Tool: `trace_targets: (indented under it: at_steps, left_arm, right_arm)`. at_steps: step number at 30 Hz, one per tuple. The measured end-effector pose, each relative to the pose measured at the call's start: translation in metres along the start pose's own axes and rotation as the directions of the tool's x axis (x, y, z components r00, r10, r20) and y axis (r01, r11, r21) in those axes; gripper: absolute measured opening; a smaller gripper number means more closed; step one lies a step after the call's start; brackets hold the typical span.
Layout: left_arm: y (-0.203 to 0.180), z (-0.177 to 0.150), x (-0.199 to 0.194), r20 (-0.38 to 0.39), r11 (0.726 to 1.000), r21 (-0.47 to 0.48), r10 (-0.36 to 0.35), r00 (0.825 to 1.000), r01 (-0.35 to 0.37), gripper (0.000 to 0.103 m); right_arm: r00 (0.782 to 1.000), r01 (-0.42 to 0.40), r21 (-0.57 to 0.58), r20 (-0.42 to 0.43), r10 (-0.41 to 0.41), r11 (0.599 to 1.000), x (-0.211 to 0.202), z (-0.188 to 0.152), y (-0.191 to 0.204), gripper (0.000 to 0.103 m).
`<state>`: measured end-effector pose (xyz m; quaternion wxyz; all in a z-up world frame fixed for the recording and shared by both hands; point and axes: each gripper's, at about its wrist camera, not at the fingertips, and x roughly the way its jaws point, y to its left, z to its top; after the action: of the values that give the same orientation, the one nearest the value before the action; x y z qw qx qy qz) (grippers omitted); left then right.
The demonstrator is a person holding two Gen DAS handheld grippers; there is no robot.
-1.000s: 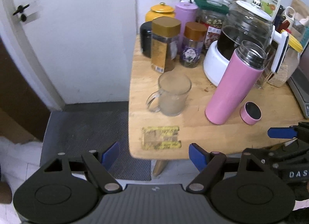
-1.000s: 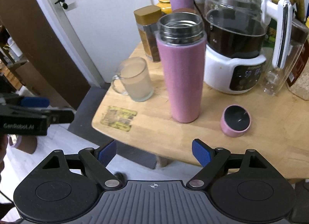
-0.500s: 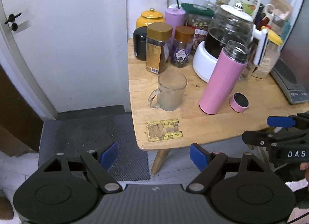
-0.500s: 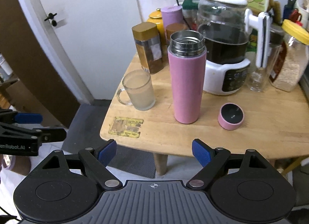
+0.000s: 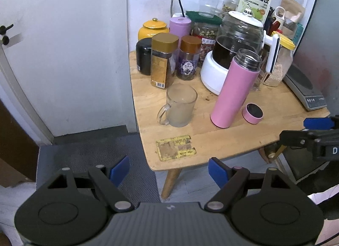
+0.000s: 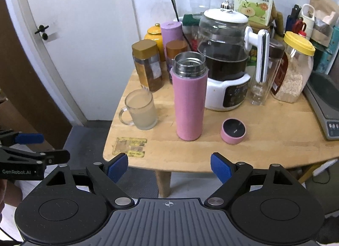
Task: Unscrew bottle cap and pour
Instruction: 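Move both tools toward the pink bottle and glass mug on the table, then grasp the glass mug with the left gripper while the right gripper approaches the pink bottle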
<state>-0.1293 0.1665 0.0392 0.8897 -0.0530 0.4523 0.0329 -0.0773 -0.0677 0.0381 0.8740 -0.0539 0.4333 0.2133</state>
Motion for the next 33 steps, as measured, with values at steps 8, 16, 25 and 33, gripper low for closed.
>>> trace_targets:
  at_steps: [8, 16, 25, 33]
  left_arm:
    - [-0.011, 0.014, 0.032, 0.015, 0.999, 0.038, 0.039, 0.999, -0.039, 0.083]
    - [-0.024, 0.019, 0.065, 0.045, 0.991, 0.112, 0.067, 0.997, -0.072, 0.083]
    - [-0.007, 0.030, 0.126, 0.042, 0.985, 0.175, -0.007, 0.999, 0.000, 0.083]
    - [-0.003, 0.030, 0.156, 0.083, 0.978, 0.205, -0.062, 0.995, 0.044, 0.083]
  right_arm:
    - [0.998, -0.064, -0.023, 0.013, 0.065, 0.998, 0.029, 0.009, -0.017, 0.088]
    - [0.996, -0.089, -0.001, -0.001, 0.089, 0.996, 0.063, 0.017, -0.036, 0.088]
    - [0.999, -0.042, 0.022, -0.002, 0.042, 0.999, 0.095, 0.031, -0.044, 0.088]
    - [1.000, -0.021, 0.048, 0.009, 0.021, 0.999, 0.113, 0.034, -0.036, 0.088]
